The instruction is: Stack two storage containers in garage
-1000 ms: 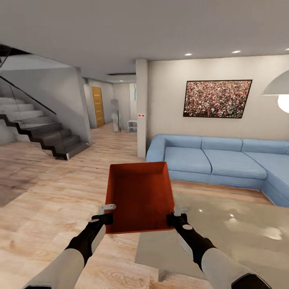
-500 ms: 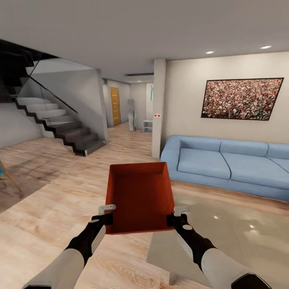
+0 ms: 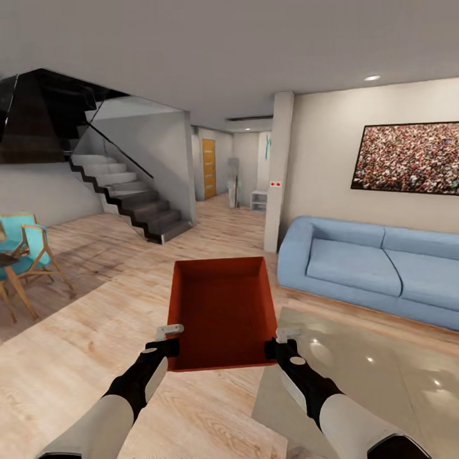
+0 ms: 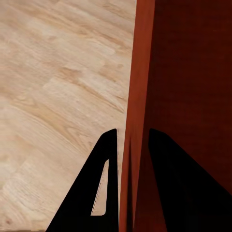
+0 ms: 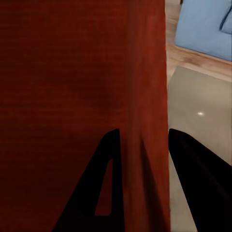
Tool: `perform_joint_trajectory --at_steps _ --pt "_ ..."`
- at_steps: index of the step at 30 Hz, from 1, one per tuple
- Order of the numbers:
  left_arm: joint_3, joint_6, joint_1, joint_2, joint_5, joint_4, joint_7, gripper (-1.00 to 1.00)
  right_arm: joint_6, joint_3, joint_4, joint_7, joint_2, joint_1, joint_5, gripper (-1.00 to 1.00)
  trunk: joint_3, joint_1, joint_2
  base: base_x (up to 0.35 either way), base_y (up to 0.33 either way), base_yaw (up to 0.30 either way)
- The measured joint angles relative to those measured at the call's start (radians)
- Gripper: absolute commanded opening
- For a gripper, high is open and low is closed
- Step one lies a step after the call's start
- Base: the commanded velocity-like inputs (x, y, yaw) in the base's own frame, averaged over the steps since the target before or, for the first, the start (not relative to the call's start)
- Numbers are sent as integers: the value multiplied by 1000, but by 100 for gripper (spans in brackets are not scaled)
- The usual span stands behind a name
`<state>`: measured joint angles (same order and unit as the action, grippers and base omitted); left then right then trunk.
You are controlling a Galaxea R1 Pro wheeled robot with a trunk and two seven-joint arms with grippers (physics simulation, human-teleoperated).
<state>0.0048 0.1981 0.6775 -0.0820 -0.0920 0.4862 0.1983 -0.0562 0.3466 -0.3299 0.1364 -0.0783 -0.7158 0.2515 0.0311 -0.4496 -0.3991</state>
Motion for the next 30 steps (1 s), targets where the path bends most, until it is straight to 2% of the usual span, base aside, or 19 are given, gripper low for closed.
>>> perform_joint_trajectory --at_steps 30 --pt "0 0 0 0 0 -5 0 -100 0 0 4 0 -1 0 0 -100 0 0 0 0 0 268"
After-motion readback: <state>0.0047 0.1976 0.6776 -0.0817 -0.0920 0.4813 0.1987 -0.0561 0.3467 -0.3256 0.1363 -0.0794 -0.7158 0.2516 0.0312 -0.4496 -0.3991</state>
